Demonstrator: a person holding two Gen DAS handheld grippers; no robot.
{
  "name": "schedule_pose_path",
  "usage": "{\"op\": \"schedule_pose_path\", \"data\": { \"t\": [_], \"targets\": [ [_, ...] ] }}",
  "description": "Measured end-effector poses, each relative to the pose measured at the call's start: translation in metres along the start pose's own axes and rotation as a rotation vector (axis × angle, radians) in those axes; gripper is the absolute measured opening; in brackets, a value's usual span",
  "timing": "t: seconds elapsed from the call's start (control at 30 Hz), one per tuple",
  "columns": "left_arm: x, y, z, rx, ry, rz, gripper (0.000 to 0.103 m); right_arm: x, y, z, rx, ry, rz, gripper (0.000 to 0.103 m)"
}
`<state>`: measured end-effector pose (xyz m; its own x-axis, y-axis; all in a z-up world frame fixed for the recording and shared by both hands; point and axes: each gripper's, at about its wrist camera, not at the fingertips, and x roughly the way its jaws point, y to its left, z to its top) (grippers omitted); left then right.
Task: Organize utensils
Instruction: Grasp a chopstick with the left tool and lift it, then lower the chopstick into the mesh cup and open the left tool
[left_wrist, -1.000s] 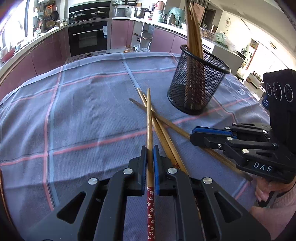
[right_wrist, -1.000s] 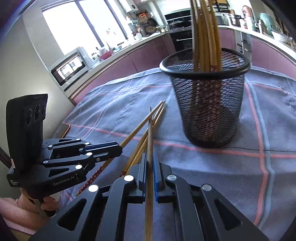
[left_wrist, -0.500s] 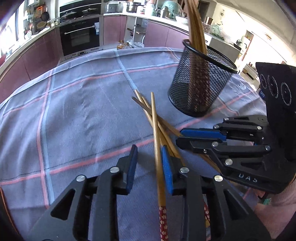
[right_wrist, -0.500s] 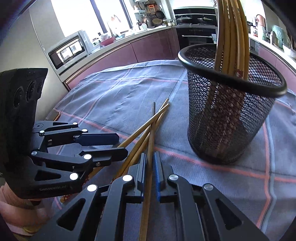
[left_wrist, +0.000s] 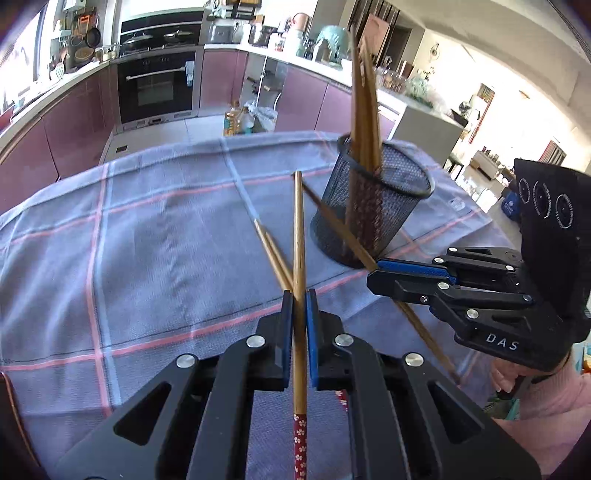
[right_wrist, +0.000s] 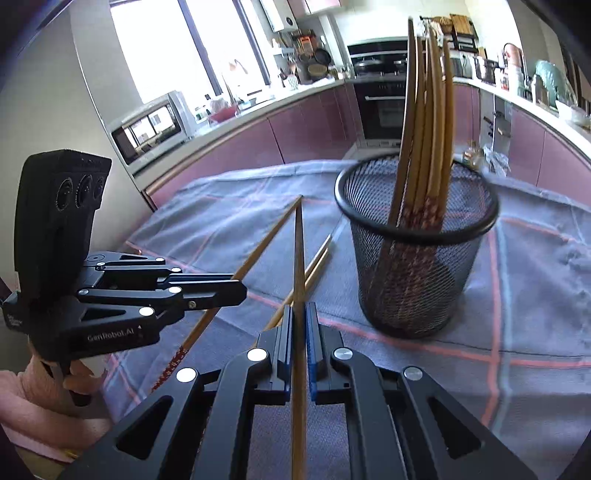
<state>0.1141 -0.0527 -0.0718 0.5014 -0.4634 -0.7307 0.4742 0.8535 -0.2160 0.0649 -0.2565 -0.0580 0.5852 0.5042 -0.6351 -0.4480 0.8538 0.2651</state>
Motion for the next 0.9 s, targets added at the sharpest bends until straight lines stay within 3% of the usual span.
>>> {"op": "schedule_pose_path", "data": {
  "t": [0.5,0.9],
  "targets": [
    [-0.086,-0.023,0.034,0.061,-0.208,-0.094,0.007,-0.079,-0.010,0.031,-0.007,-0.242,-0.004,0.006],
    [-0.112,-0.045,0.088,0.086,-0.340,-0.104,0.007,-0.116,-0.015,0.072,-0.053,-0.349,-0.016,0.006]
  ]
}}
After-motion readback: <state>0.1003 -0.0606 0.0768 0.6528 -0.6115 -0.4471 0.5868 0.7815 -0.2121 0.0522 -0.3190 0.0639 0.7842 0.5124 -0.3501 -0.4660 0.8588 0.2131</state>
